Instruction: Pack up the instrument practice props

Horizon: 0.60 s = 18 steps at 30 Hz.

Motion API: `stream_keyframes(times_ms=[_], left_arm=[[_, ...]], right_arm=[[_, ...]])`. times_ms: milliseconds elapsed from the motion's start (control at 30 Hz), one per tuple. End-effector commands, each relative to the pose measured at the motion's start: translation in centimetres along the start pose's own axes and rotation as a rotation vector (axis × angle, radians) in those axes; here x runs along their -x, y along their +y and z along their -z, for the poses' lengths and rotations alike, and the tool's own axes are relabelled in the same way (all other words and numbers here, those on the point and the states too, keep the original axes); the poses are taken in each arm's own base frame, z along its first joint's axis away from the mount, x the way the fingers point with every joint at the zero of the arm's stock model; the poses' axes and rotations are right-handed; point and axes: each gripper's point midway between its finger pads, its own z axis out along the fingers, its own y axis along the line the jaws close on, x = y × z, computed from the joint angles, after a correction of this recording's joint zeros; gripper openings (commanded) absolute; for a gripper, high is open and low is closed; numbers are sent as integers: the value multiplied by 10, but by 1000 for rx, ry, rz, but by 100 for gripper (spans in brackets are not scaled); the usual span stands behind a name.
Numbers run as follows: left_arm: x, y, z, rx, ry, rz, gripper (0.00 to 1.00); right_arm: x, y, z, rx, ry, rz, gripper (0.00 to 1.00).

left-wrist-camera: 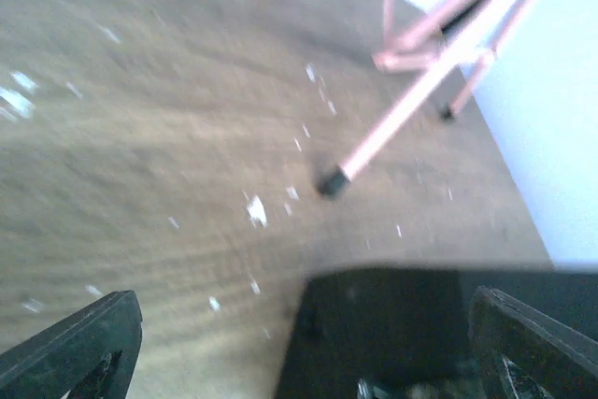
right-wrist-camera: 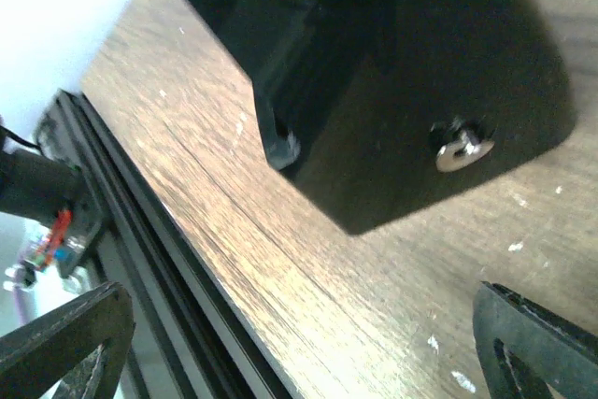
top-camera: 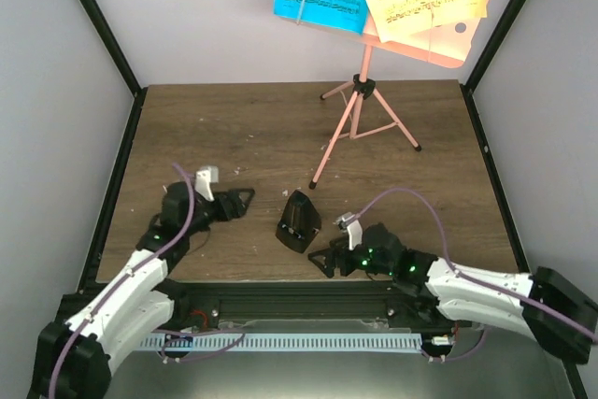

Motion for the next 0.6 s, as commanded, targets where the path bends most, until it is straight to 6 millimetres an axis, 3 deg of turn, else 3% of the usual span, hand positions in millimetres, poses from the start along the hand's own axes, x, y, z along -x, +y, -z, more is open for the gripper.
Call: stream_keyframes(times_ms=[0,167,333,567], left_arm=[[48,29,28,168,-106,93,97],[66,43,44,197,-143,154,97],[60,58,43,247,-133,182,97],[63,72,44,309,-153,187,98]], right_arm=[[3,-10,-12,-161,-92,72,100],[-4,2,-31,-174,-104,114,100],[-2,-15,-45,-294,-109,125,100],[6,-23,-60,-360,-126,153,100]])
